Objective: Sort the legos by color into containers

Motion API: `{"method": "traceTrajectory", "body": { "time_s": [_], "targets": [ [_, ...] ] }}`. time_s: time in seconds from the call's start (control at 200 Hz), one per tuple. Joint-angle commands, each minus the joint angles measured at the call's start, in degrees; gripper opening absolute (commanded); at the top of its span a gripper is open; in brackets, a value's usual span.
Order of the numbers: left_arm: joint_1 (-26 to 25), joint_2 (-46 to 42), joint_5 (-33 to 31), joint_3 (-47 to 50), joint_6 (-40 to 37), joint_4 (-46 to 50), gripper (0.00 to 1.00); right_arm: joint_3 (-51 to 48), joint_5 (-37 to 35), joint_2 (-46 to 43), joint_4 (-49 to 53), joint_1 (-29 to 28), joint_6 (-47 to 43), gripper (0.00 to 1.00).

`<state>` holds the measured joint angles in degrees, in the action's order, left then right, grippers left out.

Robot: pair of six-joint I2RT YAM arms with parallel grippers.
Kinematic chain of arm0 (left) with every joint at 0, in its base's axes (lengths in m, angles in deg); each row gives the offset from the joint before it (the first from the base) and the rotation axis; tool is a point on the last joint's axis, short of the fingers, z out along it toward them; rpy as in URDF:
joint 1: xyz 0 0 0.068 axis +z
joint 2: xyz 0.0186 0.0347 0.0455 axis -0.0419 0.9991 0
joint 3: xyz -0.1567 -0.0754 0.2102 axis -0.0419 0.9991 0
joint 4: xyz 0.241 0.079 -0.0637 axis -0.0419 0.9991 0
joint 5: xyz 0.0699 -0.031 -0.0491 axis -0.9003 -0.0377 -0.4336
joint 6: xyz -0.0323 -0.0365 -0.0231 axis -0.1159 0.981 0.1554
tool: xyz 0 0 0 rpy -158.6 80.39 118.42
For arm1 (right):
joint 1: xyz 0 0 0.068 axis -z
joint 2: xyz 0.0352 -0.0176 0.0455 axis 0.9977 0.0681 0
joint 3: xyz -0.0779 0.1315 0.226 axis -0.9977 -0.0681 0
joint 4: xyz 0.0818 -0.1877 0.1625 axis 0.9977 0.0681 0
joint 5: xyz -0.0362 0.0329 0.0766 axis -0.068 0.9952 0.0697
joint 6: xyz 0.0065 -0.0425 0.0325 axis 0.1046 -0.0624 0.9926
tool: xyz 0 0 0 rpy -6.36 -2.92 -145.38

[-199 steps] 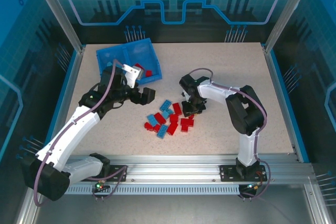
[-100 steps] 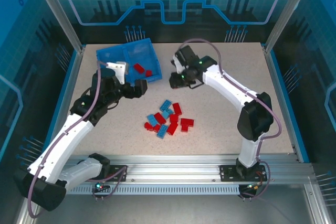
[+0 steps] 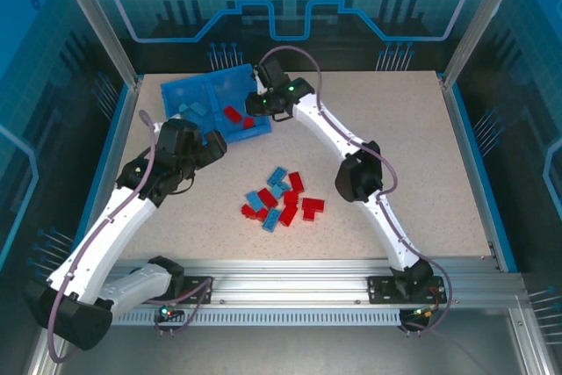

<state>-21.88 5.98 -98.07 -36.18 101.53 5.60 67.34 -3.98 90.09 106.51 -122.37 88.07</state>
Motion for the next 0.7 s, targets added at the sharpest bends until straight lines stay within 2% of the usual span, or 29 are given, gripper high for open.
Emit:
{"method": "traceTrajectory", "body": {
  "time_s": [0.0, 0.3, 0.345, 0.485, 0.695],
  "targets": [
    [0.57, -0.93, 0.41, 1.23, 5.55, 3.86, 0.99, 3.02, 0.60, 1.72, -4.45, -2.62, 2.47, 0.21],
    [0.75, -1.11, 0.37, 1.76, 8.22, 5.48, 0.99, 7.16, -3.09, 8.34, -12.01, -4.47, 6.07, 0.23],
    [0.74, -1.00, 0.37, 1.86, 8.99, 5.90, 0.99, 7.31, -3.36, 8.75, -12.92, -4.44, 6.36, 0.26],
    [1.11, -0.55, 0.55, 2.12, 10.83, 7.00, 0.99, 8.02, -3.33, 8.84, -14.86, -4.14, 7.58, 0.46],
    [1.32, 0.66, 2.04, 2.82, 11.48, 7.20, 0.99, 9.47, 1.68, 3.13, -10.61, -2.37, 7.09, 0.47]
  ]
}}
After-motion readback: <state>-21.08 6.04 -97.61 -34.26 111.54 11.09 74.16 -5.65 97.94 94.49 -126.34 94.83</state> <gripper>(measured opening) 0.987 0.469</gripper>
